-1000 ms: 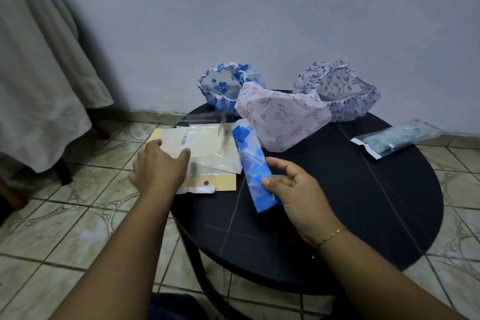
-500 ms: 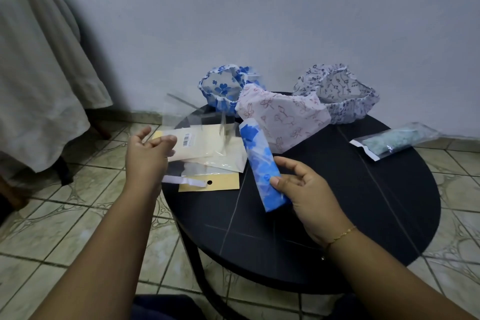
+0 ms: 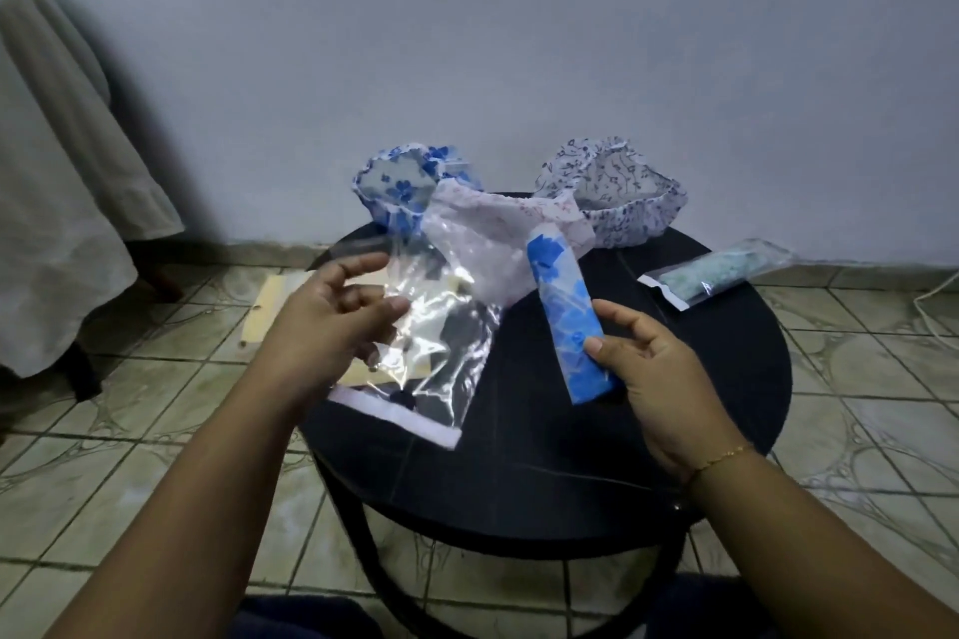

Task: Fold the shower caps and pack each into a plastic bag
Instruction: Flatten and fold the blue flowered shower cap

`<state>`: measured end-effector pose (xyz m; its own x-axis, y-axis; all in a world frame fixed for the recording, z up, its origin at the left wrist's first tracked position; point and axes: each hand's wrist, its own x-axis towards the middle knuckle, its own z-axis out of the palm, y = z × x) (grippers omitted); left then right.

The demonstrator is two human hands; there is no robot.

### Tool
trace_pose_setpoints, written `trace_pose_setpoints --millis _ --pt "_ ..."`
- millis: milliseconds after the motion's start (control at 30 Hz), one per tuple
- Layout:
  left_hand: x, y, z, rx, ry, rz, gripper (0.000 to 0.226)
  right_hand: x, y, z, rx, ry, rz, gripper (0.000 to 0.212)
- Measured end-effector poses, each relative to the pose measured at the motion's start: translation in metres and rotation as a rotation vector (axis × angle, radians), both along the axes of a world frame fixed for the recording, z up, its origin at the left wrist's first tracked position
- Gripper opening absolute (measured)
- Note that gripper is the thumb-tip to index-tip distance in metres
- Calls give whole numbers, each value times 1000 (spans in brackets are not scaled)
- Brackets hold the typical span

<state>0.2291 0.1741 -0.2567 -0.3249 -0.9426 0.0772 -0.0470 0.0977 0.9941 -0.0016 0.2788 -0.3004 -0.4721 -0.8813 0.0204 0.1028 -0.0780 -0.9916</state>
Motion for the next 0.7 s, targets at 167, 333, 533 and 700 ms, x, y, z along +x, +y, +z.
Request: trace_pose_setpoints --millis 167,333,533,700 --pt "-39 18 -14 -4 -553 -351 24 -32 16 -3 102 -49 -186 28" --pt "-81 19 -38 -419 -1038 -383 31 -54 32 -7 244 18 -229 27" --pt "-143 61 -44 -781 -1191 -93 36 -67 54 -5 336 -43 -212 22" --pt "-172 101 -63 -666 -1332 -220 75 -80 65 -2 353 -31 -229 22"
